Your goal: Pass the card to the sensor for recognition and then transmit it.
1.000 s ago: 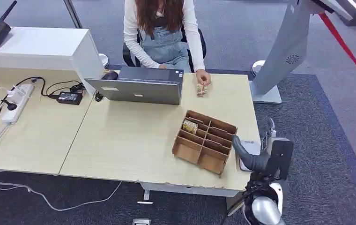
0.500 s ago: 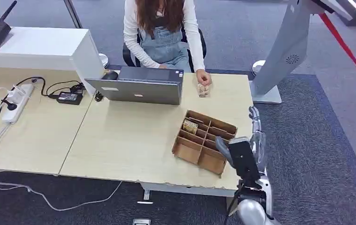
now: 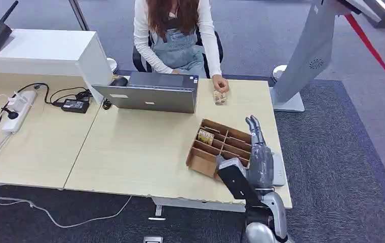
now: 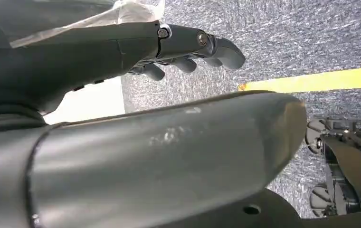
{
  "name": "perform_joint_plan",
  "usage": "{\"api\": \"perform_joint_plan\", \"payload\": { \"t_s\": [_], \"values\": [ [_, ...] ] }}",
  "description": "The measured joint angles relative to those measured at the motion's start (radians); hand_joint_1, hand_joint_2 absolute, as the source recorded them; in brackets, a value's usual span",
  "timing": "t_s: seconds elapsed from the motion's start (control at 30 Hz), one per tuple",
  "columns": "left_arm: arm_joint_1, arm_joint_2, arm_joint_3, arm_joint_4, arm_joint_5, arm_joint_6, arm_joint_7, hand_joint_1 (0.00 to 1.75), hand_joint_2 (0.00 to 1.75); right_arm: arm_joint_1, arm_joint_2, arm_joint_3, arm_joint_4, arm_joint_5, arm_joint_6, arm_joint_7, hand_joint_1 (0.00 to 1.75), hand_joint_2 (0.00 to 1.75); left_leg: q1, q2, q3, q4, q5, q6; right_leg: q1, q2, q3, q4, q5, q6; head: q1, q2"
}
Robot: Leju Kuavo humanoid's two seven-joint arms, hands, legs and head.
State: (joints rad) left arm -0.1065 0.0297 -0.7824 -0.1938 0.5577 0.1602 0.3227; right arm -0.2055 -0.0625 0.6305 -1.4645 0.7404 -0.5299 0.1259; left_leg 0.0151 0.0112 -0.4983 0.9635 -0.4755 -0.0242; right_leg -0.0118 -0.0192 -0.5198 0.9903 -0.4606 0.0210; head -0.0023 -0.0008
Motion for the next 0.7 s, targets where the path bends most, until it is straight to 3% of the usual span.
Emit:
{"api": "perform_joint_plan", "payload": {
  "t_s": [0.07, 0.1, 0.13, 0.2, 0.23, 0.3, 0.4, 0.43, 0.47, 0.7],
  "values": [
    [0.0, 0.0, 0.0, 0.0, -0.002, 0.001, 0.0, 0.0, 0.0, -0.008, 0.002, 0.018, 0.005, 0.031, 0.016, 0.012, 0.1, 1.75, 0.0, 0.0, 0.0, 0.0, 0.0, 0.0, 0.0, 0.0, 0.0, 0.0, 0.0, 0.0, 0.0, 0.0],
    [0.0, 0.0, 0.0, 0.0, -0.002, 0.001, 0.0, 0.0, 0.0, -0.011, 0.003, 0.024, 0.007, 0.044, 0.023, 0.021, 0.3, 1.75, 0.0, 0.0, 0.0, 0.0, 0.0, 0.0, 0.0, 0.0, 0.0, 0.0, 0.0, 0.0, 0.0, 0.0],
    [0.0, 0.0, 0.0, 0.0, -0.002, -0.001, 0.0, 0.0, 0.0, -0.014, 0.005, 0.032, 0.01, 0.054, 0.028, 0.027, 1.4, 1.75, 0.0, 0.0, 0.0, 0.0, 0.0, 0.0, 0.0, 0.0, 0.0, 0.0, 0.0, 0.0, 0.0, 0.0],
    [-0.001, 0.0, -0.001, 0.0, -0.002, -0.003, 0.0, 0.0, 0.0, -0.02, 0.007, 0.045, 0.02, 0.077, 0.042, 0.043, 1.4, 1.75, 0.0, 0.0, 0.0, 0.0, 0.0, 0.0, 0.0, 0.0, 0.0, 0.0, 0.0, 0.0, 0.0, 0.0],
    [-0.001, 0.0, -0.001, 0.0, -0.002, -0.006, 0.0, 0.0, 0.0, -0.023, 0.008, 0.052, 0.025, 0.096, 0.045, 0.056, 1.54, 1.75, 0.0, 0.0, 0.0, 0.0, 0.0, 0.0, 0.0, 0.0, 0.0, 0.0, 0.0, 0.0, 0.0, 0.0],
    [-0.001, 0.0, -0.001, 0.0, -0.002, -0.009, 0.002, 0.0, 0.0, -0.031, 0.008, 0.066, 0.037, 0.142, 0.05, 0.077, 1.57, 1.75, 0.0, 0.0, 0.0, 0.0, 0.0, 0.0, 0.0, 0.0, 0.0, 0.0, 0.0, 0.0, 0.0, 0.0],
    [-0.001, 0.0, -0.004, 0.0, -0.003, -0.013, 0.007, 0.0, 0.0, -0.044, 0.009, 0.086, 0.062, 0.195, 0.052, 0.106, 1.26, 1.75, 0.0, 0.0, 0.0, 0.0, 0.0, 0.0, 0.0, 0.0, 0.0, 0.0, 0.0, 0.0, 0.0, 0.0],
    [-0.001, 0.0, -0.006, 0.0, -0.003, -0.014, 0.008, 0.0, 0.0, -0.048, 0.01, 0.092, 0.07, 0.21, 0.054, 0.115, 0.61, 1.75, 0.0, 0.0, 0.0, 0.0, 0.0, 0.0, 0.0, 0.0, 0.0, 0.0, 0.0, 0.0, 0.0, 0.0],
    [-0.001, 0.0, -0.008, 0.0, -0.003, -0.014, 0.008, 0.0, 0.0, -0.051, 0.011, 0.095, 0.075, 0.22, 0.054, 0.121, 0.28, 1.75, 0.0, 0.0, 0.0, 0.0, 0.0, 0.0, 0.0, 0.0, 0.0, 0.0, 0.0, 0.0, 0.0, 0.0],
    [-0.002, 0.0, -0.018, 0.0, -0.003, -0.015, 0.008, 0.0, 0.0, -0.079, 0.011, 0.115, 0.11, 0.254, 0.064, 0.159, 0.02, 1.75, 0.0, 0.0, 0.0, 0.0, 0.0, 0.0, 0.0, 0.0, 0.0, 0.0, 0.0, 0.0, 0.0, 0.0]
  ]
}}
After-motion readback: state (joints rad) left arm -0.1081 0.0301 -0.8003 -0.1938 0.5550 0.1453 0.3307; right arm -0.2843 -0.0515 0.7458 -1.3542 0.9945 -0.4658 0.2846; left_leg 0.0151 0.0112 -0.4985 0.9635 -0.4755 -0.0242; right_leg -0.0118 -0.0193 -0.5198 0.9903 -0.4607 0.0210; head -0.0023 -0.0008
